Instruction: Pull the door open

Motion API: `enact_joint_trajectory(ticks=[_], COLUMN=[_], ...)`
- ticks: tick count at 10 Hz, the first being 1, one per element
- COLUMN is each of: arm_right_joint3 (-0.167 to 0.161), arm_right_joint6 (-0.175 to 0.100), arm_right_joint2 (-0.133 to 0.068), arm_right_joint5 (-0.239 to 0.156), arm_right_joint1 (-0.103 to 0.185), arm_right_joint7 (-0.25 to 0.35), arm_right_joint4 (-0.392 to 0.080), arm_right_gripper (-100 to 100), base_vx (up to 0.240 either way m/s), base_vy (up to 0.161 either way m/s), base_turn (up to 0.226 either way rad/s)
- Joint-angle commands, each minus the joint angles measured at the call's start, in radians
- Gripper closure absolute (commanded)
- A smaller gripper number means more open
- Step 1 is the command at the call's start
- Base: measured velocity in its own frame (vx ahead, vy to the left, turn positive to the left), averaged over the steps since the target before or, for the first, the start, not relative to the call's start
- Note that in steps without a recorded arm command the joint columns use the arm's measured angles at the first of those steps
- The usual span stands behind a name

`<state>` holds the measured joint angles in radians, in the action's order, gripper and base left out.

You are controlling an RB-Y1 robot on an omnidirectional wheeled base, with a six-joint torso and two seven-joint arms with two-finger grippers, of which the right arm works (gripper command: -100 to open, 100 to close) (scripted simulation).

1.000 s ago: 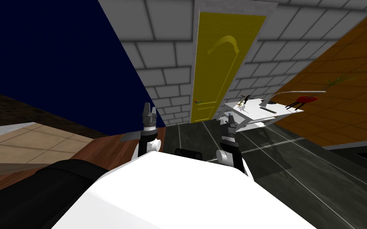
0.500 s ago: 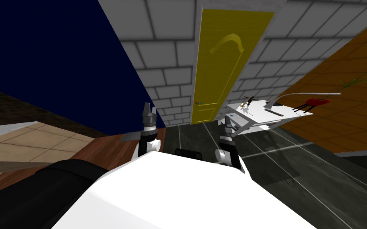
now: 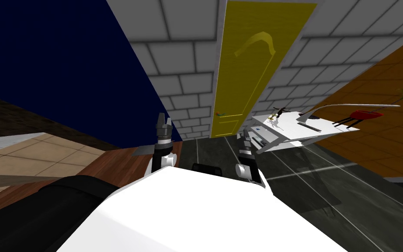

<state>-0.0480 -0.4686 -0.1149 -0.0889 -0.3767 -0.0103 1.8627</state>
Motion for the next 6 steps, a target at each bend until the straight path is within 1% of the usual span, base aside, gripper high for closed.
enact_joint_trajectory(ticks=[1, 6], arm_right_joint3=[-0.001, -0.011], arm_right_joint6=[-0.008, -0.035], arm_right_joint2=[-0.013, -0.048], arm_right_joint5=[-0.002, -0.005], arm_right_joint1=[0.015, 0.06], arm_right_joint7=[0.01, 0.034], arm_right_joint4=[-0.036, -0.152], arm_right_gripper=[-100, -100], base_vx=[0.099, 0.101], base_vy=[-0.002, -0.009], base_turn=[0.041, 0.053])
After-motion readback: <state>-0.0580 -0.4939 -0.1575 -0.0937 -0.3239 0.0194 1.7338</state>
